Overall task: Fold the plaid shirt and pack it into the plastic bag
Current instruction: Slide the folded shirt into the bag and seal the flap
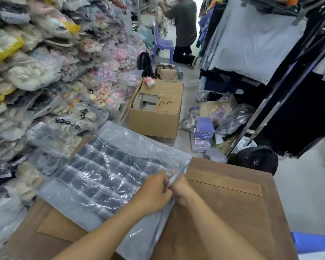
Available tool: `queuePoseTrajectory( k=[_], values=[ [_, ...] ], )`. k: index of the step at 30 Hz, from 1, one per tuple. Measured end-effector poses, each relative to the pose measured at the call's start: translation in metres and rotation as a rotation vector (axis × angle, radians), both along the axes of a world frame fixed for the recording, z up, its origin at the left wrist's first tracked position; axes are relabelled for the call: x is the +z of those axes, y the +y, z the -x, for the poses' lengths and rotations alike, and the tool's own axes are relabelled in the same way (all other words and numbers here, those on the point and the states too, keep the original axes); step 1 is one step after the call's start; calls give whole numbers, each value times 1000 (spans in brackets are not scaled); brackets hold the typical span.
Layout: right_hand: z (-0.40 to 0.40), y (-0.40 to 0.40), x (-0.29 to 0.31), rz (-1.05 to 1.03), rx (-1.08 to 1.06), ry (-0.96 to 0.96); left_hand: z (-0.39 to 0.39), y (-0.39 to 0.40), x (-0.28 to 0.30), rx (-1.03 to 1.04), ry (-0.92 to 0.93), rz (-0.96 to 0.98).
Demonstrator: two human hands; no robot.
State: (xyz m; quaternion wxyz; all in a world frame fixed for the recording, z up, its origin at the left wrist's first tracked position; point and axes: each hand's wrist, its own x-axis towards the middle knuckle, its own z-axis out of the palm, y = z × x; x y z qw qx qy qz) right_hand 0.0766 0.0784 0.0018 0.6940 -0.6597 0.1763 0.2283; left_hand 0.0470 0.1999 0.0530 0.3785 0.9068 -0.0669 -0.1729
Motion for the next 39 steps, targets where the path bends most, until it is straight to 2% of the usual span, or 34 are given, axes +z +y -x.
queuePoseTrajectory(
  k=[3,5,8,10,14,20,24,28,34,39],
  values=[
    [2,-17,1,-41,-91,53,-3,0,1,34,34,38],
    [3,-34,3,46,-211,50,-2,-3,2,42,52,37],
    [0,-64,-1,187,-512,3,3,-15,2,34,114,62],
    [-5,-79,-4,210,-584,8,9,-28,2,-9,150,77],
    [-11,-96,-6,277,-556,-28,8,-57,3,-72,234,84],
    [-22,-112,-13,228,-564,-10,-61,-81,-2,-82,-55,-59],
    [-27,-119,-12,257,-538,-67,-106,-106,-7,-227,-218,-162],
    [-28,-125,-10,255,-494,-99,-133,-125,-22,-362,-131,-211],
    [-22,-132,-3,254,-429,-146,-143,-132,-28,-366,-2,-77],
    [-12,-133,-4,296,-308,-139,-139,-135,-30,-275,-91,-63]
  ],
)
